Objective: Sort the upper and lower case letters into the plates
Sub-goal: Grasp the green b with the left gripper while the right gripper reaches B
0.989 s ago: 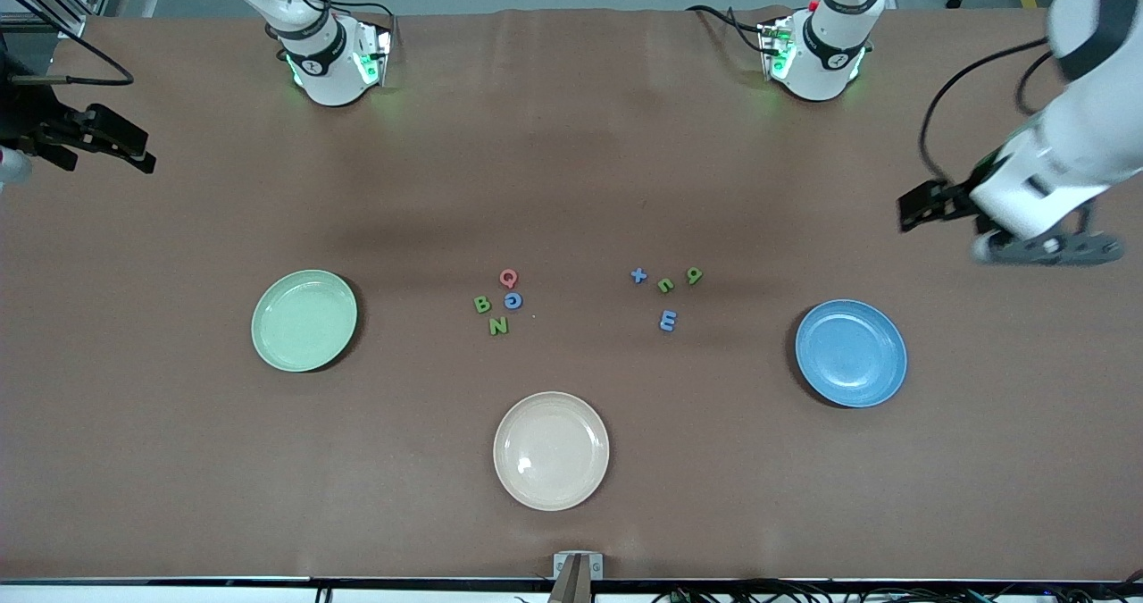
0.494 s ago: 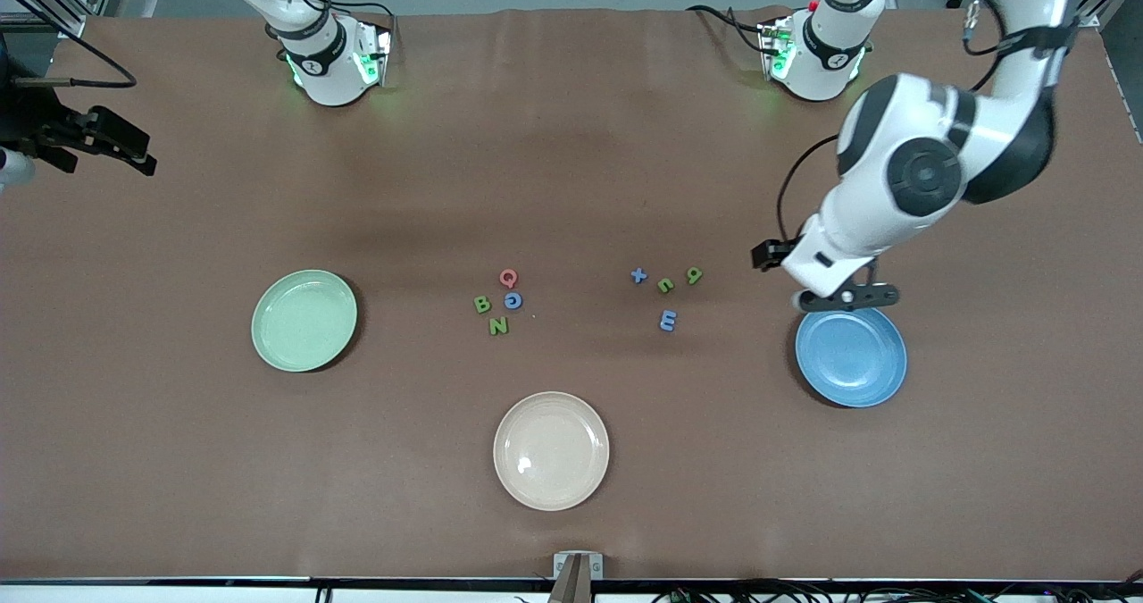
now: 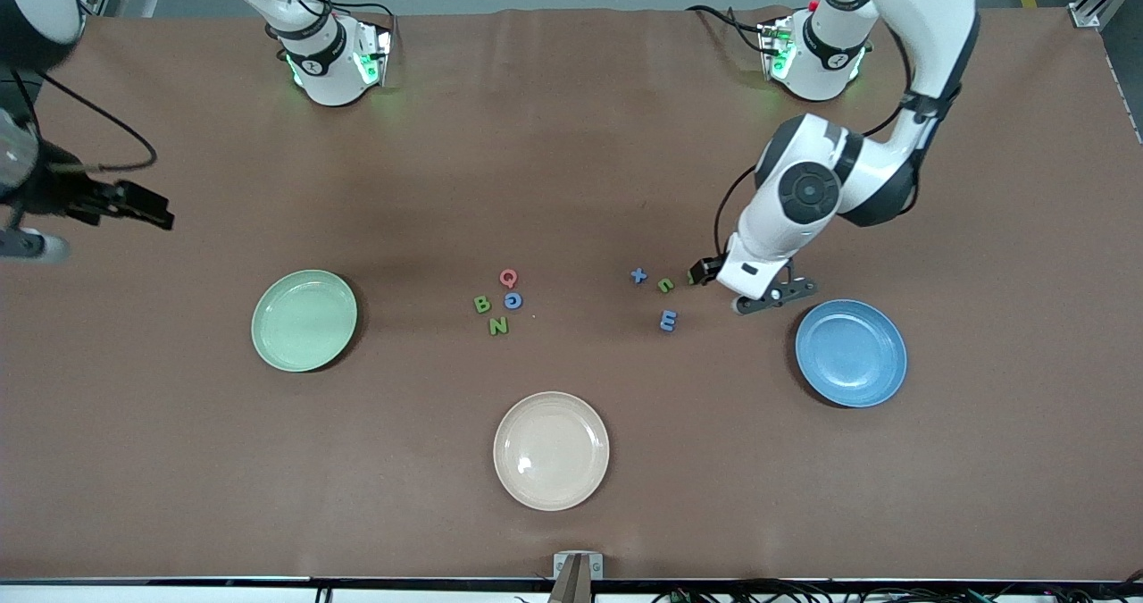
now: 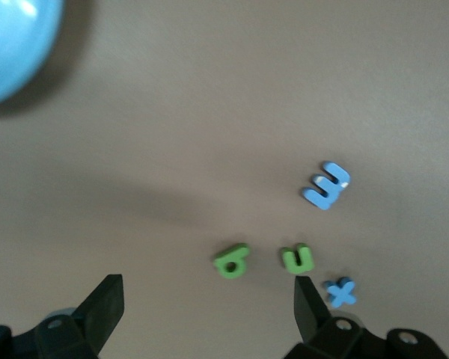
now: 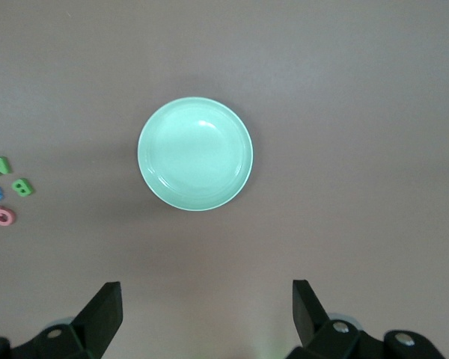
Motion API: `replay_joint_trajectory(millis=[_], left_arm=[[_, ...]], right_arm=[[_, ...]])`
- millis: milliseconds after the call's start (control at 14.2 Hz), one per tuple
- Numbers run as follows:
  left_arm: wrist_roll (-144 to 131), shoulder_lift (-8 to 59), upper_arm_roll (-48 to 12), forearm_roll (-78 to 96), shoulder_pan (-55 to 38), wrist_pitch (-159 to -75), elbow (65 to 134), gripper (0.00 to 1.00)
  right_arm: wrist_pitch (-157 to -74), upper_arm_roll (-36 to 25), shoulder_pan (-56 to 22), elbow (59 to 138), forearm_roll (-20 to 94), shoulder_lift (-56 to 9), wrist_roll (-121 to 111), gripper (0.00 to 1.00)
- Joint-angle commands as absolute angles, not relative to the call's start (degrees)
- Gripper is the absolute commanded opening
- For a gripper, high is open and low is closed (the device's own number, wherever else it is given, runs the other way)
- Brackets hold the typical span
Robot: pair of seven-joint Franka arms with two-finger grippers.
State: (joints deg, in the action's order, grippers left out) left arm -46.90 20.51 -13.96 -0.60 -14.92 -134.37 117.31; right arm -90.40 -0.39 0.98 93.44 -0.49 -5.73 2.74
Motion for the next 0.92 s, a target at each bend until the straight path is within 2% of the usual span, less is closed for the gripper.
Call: replay_joint_trajectory(millis=[0,283,636,848], left_arm=[[-53.1,23.9,-13.9,-1.5,-16.5,-138.8,117.2,0.92],[-57.5,26.5,-13.8,-1.6,-16.7,-140.4,117.2,0.77],[-59.6,28.8,-13.6,-1.8,-18.0,-140.9,117.3,0.71],[-59.7,29.5,-13.6,-4.2,-17.8,-141.2,117.9,0.69]], right_arm=[[-89.8,0.2,-1.6,91.9,0.0,-8.4,5.1,1.0],[-97.2,0.2,-5.4,96.0,6.3,-12.0,13.1,1.0],[-117.5,0.2,-16.6,106.5,6.6,-15.5,19.2,1.0],[-127.1,0.2,-21.1,110.2,6.9,-19.2,23.1,1.0]])
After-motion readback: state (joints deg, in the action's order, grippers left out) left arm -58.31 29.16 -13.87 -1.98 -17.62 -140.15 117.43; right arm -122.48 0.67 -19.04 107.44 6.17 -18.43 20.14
